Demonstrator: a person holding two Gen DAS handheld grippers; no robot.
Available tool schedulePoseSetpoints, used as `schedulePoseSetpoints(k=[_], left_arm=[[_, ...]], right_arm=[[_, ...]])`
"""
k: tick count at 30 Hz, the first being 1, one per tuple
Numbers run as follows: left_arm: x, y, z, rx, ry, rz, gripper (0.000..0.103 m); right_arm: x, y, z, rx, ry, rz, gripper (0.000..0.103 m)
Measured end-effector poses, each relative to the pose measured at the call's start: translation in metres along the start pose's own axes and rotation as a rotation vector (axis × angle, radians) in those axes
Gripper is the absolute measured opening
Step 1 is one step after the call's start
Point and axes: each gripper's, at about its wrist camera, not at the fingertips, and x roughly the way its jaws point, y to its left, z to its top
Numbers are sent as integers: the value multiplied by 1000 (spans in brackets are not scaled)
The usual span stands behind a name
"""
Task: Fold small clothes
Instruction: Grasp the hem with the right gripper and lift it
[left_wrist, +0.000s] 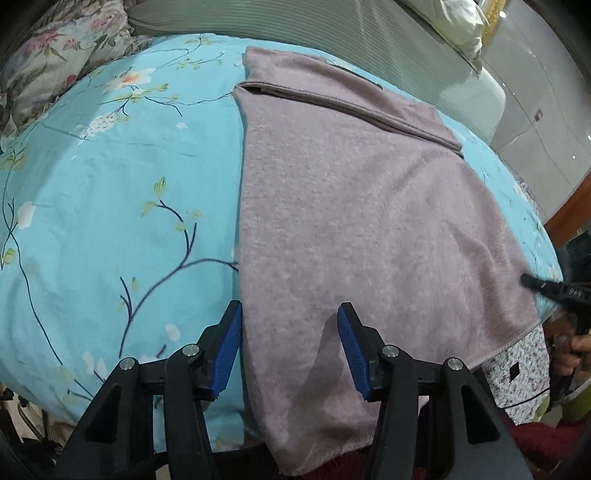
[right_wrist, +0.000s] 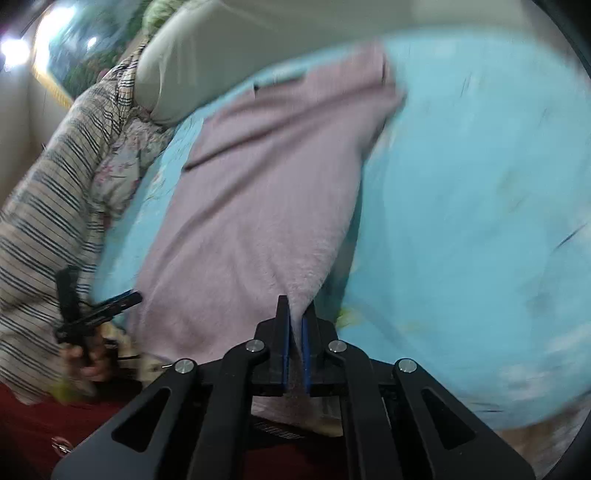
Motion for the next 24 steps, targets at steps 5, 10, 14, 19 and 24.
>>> schedulePoseSetpoints(k=[5, 10, 14, 19, 24], left_arm=[[0, -1, -6, 14, 9, 1, 53], [-2, -3, -14, 43, 22, -16, 54], [-5, 1, -21, 41, 25, -49, 54], [-7, 6, -23, 18, 30, -101, 53], [-5, 10, -21, 2, 36, -131, 53]], right_arm=[[-21, 37, 0, -180, 20, -19, 11], [-5, 13, -12, -92, 33, 9, 57], [-6, -35, -2, 110, -50, 105, 57], [17, -80, 23, 294, -82, 270, 57], [63, -105, 91, 358, -64, 286, 59]])
